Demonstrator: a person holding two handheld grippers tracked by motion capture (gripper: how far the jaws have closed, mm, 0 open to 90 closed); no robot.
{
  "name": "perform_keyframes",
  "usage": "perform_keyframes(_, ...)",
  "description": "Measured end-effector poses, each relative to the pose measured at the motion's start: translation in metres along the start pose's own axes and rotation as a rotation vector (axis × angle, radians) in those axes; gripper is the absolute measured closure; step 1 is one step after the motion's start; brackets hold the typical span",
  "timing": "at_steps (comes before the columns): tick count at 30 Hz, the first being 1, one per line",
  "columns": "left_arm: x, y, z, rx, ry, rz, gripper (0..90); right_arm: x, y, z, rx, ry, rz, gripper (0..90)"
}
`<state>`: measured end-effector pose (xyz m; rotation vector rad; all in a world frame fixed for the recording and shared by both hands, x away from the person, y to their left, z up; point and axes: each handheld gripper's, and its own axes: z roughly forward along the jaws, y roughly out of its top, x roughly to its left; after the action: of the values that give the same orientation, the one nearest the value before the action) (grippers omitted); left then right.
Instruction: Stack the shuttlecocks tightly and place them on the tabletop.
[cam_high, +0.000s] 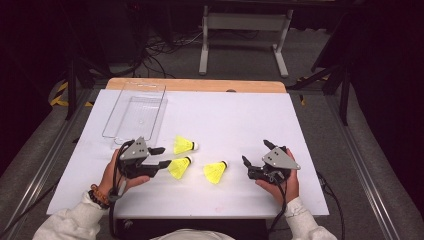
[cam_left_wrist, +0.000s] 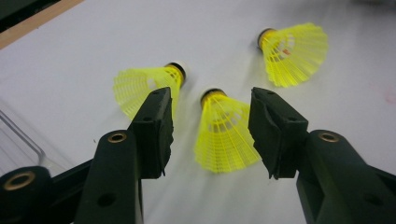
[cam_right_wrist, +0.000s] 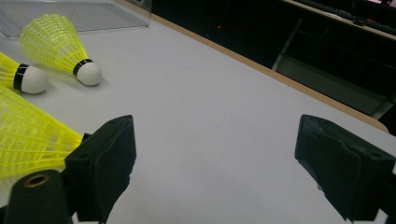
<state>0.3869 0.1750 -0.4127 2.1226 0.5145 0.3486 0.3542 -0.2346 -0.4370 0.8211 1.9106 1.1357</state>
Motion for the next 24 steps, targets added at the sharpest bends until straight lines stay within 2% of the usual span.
perform_keyframes(1, 0.000, 0.000, 0.000, 0.000, 0.000, 0.000, 51.2, 0.000, 0.000, 0.000, 0.000, 0.000, 0.000, 13.5)
perform_keyframes(2, 0.009, 0.007, 0.010, 0.038, -0.009, -0.023, 52.1, 0.000, 0.000, 0.000, 0.001, 0.000, -0.001, 13.6)
perform_keyframes(3, 0.012, 0.009, 0.016, 0.061, -0.010, -0.032, 52.2, 0.000, 0.000, 0.000, 0.001, 0.001, -0.004, 13.6)
perform_keyframes(4, 0.012, 0.009, 0.016, 0.061, -0.010, -0.032, 52.3, 0.000, 0.000, 0.000, 0.001, 0.001, -0.004, 13.6)
perform_keyframes(6, 0.017, 0.012, 0.028, 0.132, 0.000, -0.041, 52.7, 0.000, 0.000, 0.001, 0.007, -0.001, -0.006, 13.6)
perform_keyframes(8, 0.019, 0.014, 0.036, 0.175, 0.012, -0.043, 51.7, -0.001, -0.001, 0.001, 0.006, 0.004, -0.005, 13.7)
perform_keyframes(9, 0.020, 0.016, 0.041, 0.200, 0.001, -0.045, 51.6, -0.001, -0.001, 0.001, 0.007, 0.004, -0.003, 13.7)
perform_keyframes(10, 0.020, 0.016, 0.041, 0.200, 0.001, -0.045, 51.7, -0.001, -0.001, 0.001, 0.007, 0.004, -0.003, 13.7)
perform_keyframes(15, 0.019, 0.023, 0.057, 0.259, -0.013, -0.038, 53.3, -0.002, -0.001, 0.001, 0.009, 0.007, -0.004, 13.8)
perform_keyframes(20, 0.021, 0.027, 0.070, 0.304, 0.040, -0.071, 58.8, -0.001, -0.001, 0.002, 0.019, 0.017, -0.010, 14.0)
perform_keyframes(22, 0.021, 0.027, 0.071, 0.301, 0.037, -0.073, 65.9, -0.001, -0.002, 0.003, 0.022, 0.020, -0.010, 14.1)
perform_keyframes(24, 0.020, 0.029, 0.071, 0.281, 0.043, -0.058, 67.8, -0.002, -0.002, 0.003, 0.026, 0.020, -0.009, 14.2)
